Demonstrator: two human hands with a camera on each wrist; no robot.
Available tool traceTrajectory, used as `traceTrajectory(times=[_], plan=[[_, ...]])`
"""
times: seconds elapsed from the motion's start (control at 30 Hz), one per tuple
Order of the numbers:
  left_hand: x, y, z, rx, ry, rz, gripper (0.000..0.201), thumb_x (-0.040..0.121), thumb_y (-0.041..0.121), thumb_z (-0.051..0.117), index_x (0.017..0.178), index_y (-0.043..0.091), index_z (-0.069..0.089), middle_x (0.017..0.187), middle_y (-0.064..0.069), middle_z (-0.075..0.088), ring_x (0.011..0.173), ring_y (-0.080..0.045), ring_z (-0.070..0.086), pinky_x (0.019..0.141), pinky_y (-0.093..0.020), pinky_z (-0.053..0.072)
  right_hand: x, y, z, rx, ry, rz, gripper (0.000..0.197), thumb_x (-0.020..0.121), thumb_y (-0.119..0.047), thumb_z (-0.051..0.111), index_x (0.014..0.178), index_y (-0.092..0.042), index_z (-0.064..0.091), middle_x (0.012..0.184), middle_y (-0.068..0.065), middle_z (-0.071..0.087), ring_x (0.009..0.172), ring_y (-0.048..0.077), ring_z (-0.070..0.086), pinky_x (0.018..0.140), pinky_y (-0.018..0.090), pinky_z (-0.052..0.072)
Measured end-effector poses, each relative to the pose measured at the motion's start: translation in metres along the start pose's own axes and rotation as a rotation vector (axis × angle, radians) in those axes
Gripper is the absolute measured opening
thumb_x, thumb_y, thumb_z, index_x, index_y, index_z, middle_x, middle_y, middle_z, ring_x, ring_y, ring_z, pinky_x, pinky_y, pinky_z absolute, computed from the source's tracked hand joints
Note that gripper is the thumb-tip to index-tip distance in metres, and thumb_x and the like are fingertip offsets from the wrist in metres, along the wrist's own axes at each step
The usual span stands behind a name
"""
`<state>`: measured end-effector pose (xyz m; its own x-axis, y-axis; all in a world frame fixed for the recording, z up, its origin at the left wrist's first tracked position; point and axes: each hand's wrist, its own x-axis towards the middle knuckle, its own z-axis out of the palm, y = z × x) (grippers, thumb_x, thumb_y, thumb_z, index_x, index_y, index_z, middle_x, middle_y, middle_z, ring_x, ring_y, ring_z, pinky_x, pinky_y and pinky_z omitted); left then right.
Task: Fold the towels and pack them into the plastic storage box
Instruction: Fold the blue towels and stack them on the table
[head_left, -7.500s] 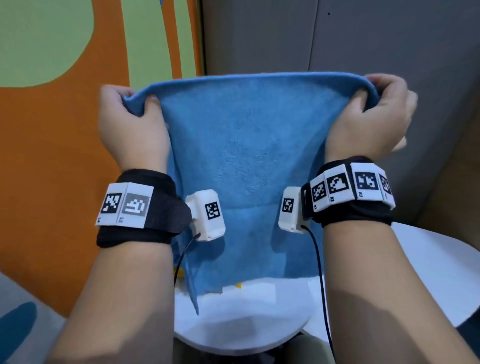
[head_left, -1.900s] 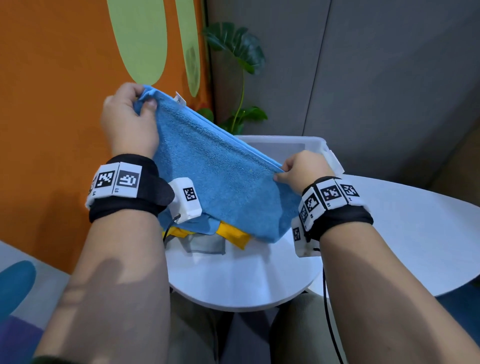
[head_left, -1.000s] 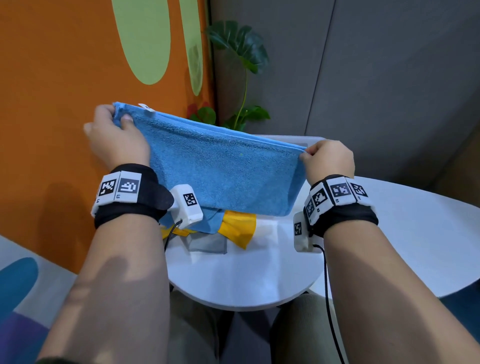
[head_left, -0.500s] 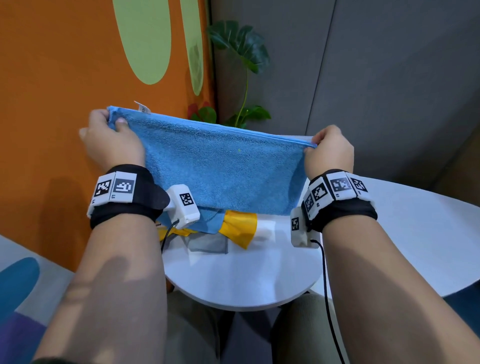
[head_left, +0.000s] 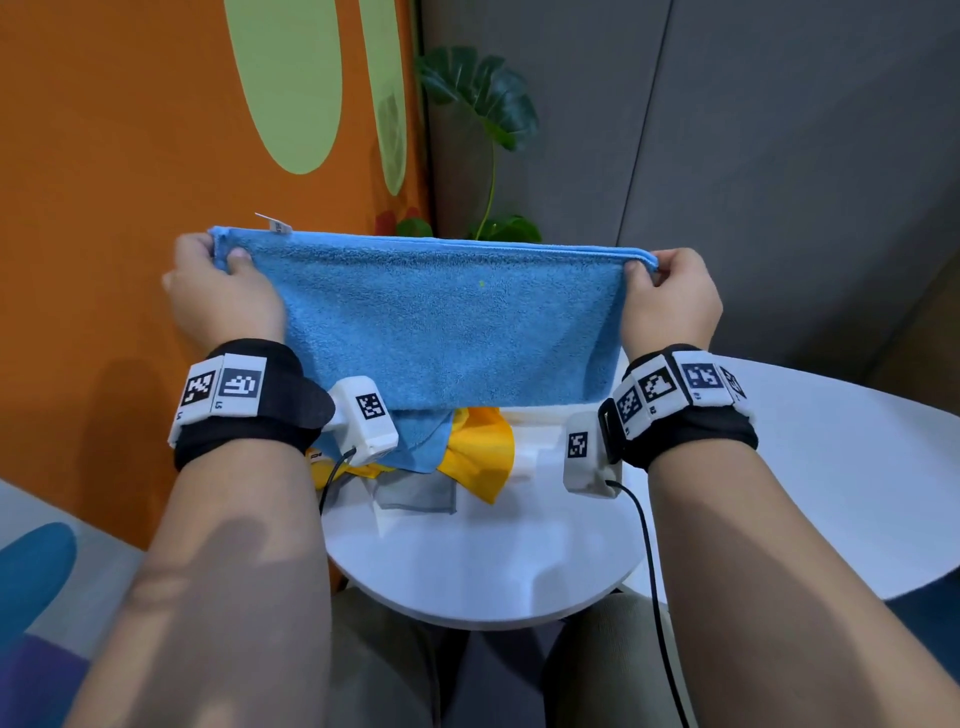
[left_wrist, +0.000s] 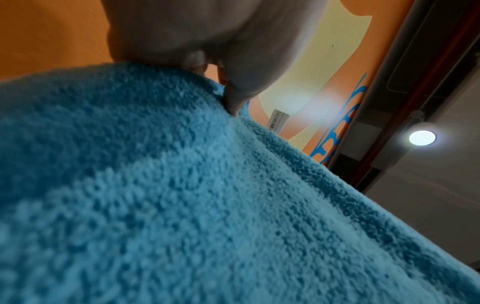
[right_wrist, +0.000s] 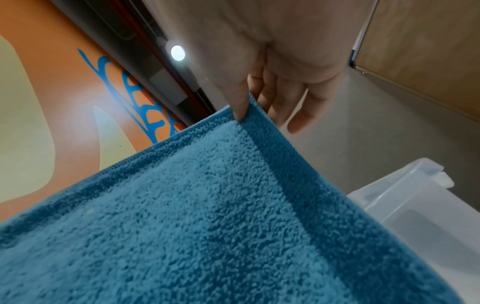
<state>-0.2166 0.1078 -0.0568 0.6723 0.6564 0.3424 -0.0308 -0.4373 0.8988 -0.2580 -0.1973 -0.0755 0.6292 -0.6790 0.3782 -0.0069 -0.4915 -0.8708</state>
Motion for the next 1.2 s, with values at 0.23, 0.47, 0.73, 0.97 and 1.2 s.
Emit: traceTrajectory(times=[0.23,0.47,0.73,0.97,1.2], plan=[[-0.007,-0.004,0.001,0.003,-0.057,0.033,0.003,0.101,0.022,0.043,0.101,0.024,0.041,0.097,0.005,0.048,0.089,-0.016,0.045,0.071,-0.021,0.031,-0.002,0.006,0.003,0.023,0.017,0.012,0.022,0.097,-0.025,0.046,0.113,-0.011,0.053,0.109,0.005,0.059,0.094,0.02,0.055,0.076,0.025,0.037],[-0.006,-0.013,0.004,0.044,-0.119,0.037,0.019,0.101,0.024,0.042,0.115,0.016,0.052,0.102,0.003,0.049,0.09,-0.018,0.046,0.074,-0.024,0.033,-0.001,0.017,0.003,-0.109,-0.046,0.037,0.026,0.098,-0.025,0.045,0.118,-0.01,0.053,0.119,0.011,0.055,0.094,0.021,0.052,0.076,0.024,0.034],[-0.012,-0.014,0.02,0.21,-0.353,-0.05,0.022,0.092,0.011,0.04,0.07,0.016,0.042,0.067,0.002,0.037,0.059,-0.02,0.034,0.048,-0.03,0.021,-0.005,0.023,0.007,-0.209,-0.125,0.138,0.013,0.096,-0.019,0.046,0.102,-0.012,0.056,0.095,0.002,0.056,0.09,0.02,0.052,0.075,0.028,0.04],[-0.046,0.003,0.04,0.196,-0.461,0.062,0.008,0.094,0.019,0.045,0.092,0.012,0.048,0.093,-0.006,0.051,0.085,-0.027,0.048,0.069,-0.031,0.035,-0.021,0.006,0.027,-0.319,-0.357,0.131,0.035,0.094,-0.021,0.046,0.063,-0.017,0.031,0.06,-0.002,0.035,0.057,0.019,0.036,0.048,0.027,0.021],[-0.04,0.007,0.034,0.213,-0.469,0.217,0.026,0.102,0.019,0.035,0.125,0.009,0.042,0.099,-0.009,0.049,0.088,-0.028,0.047,0.072,-0.033,0.033,-0.027,0.0,0.021,-0.176,-0.298,0.05,0.026,0.102,-0.022,0.031,0.121,-0.009,0.043,0.089,0.005,0.048,0.079,0.025,0.044,0.068,0.028,0.03]])
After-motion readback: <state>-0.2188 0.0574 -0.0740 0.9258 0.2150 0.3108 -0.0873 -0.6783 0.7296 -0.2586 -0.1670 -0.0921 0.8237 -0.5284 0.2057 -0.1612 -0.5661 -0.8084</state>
